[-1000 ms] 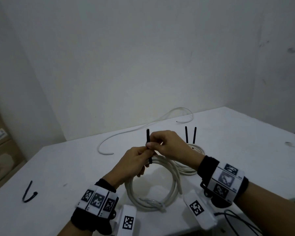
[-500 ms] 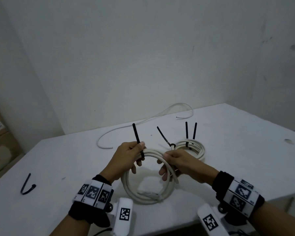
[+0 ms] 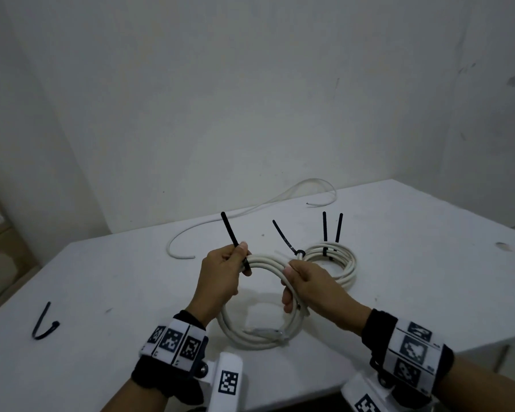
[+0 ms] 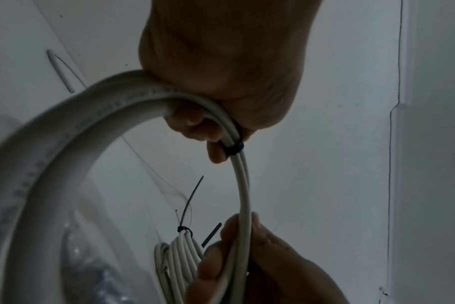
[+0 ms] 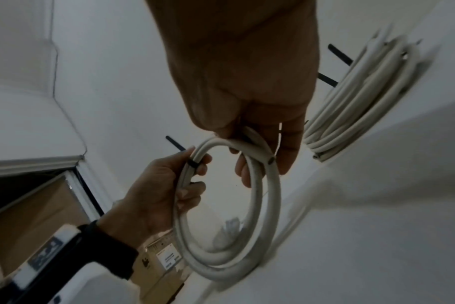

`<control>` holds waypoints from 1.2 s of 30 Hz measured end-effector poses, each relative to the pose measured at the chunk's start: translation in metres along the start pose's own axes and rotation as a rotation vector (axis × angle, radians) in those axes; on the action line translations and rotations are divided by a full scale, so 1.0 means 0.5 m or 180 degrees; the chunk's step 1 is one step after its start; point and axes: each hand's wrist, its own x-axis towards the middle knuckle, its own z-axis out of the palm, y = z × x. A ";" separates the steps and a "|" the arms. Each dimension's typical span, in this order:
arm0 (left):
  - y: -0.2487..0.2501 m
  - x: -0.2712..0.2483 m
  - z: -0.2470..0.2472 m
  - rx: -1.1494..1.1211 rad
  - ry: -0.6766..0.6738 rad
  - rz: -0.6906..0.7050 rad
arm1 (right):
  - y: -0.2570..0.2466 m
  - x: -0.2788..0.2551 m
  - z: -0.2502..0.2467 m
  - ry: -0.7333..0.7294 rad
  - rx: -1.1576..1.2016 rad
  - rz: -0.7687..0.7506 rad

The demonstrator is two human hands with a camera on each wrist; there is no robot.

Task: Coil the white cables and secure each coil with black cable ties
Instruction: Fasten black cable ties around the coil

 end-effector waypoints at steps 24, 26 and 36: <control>-0.016 -0.005 0.003 0.0031 0.0129 -0.0347 | 0.050 -0.015 -0.006 -0.0299 -0.0014 0.0054; -0.014 -0.005 0.004 -0.0002 0.0137 -0.0327 | 0.056 -0.011 0.009 -0.0028 -0.0475 -0.0133; -0.027 -0.004 0.005 0.0021 0.0166 -0.0426 | 0.053 -0.017 -0.008 -0.0773 0.1484 -0.0021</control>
